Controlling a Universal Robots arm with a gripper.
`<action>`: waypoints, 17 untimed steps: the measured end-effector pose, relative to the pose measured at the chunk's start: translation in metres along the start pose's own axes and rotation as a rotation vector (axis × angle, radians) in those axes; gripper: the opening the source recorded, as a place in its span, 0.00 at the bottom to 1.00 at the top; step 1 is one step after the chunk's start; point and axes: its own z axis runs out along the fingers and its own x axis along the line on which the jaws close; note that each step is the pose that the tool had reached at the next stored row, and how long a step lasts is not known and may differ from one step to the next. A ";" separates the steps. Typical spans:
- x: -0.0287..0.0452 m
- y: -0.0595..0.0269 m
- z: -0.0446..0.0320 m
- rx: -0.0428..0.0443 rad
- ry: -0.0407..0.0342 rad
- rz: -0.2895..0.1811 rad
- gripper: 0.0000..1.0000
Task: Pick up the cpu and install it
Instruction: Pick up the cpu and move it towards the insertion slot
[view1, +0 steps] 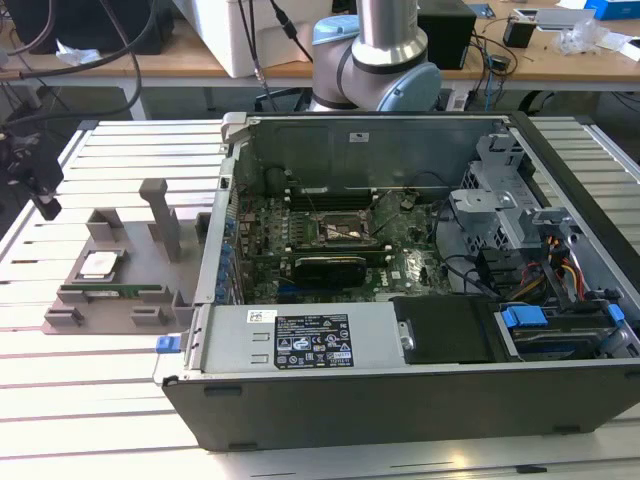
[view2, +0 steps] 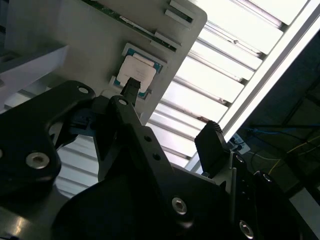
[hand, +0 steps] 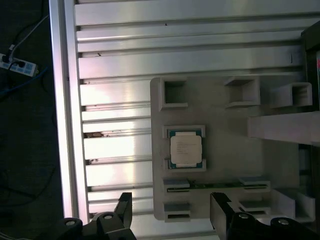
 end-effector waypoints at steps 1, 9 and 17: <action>0.0000 0.0000 0.0009 0.0000 -0.0001 0.000 0.72; 0.0001 0.0000 0.0046 0.0001 0.0001 0.000 0.72; 0.0002 0.0000 0.0083 0.0007 -0.0001 0.000 0.72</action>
